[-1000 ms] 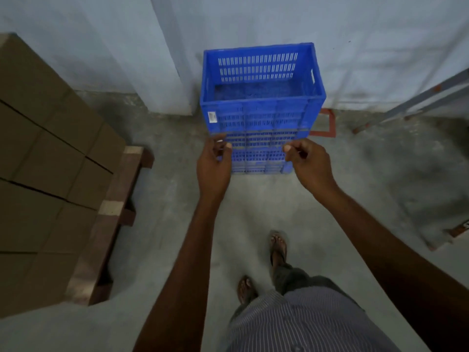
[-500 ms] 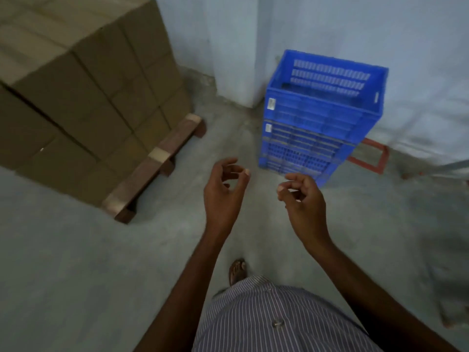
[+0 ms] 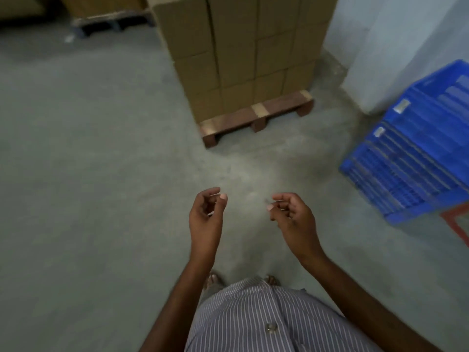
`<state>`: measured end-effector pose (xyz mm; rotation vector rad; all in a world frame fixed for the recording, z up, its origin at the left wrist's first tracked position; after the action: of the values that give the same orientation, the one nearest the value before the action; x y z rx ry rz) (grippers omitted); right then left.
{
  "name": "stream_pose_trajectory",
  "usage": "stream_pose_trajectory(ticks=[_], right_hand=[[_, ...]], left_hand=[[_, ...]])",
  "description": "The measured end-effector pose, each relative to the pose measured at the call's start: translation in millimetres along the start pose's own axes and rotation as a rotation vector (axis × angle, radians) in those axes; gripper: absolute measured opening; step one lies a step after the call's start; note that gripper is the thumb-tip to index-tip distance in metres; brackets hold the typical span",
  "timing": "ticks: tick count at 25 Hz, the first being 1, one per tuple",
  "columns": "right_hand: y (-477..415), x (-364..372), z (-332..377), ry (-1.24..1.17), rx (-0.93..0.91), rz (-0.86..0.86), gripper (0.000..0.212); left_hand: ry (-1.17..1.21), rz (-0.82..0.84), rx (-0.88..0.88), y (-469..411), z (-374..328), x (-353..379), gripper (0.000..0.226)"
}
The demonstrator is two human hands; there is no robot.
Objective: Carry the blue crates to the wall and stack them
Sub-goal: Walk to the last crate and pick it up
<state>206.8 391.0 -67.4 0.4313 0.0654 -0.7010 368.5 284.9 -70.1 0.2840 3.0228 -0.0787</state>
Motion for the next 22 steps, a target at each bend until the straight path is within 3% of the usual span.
stream_pose_trajectory(ticks=[9, 13, 17, 22], right_hand=[[110, 192, -16, 0.026, 0.057, 0.354, 0.03], [194, 283, -51, 0.124, -0.064, 0.428, 0.024], [245, 358, -52, 0.234, -0.163, 0.551, 0.033], [280, 473, -38, 0.228, -0.202, 0.686, 0.031]], left_hand=[[0.029, -0.298, -0.06, 91, 34, -222, 0.023], [-0.007, -0.387, -0.043, 148, 52, -335, 0.041], [-0.058, -0.546, -0.022, 171, 56, -424, 0.057], [-0.01, -0.794, -0.076, 187, 73, -518, 0.057]])
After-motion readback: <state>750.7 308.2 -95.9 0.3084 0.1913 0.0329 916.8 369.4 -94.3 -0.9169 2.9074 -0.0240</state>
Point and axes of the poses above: each hand's wrist, its own y-axis away from the middle knuckle, its own x-axis out of the palm, z = x × y, the point moved 1 cm from there along -y, towards the middle knuckle, and after that the axes turned 11 degrees about x, right-handed, at the moved point
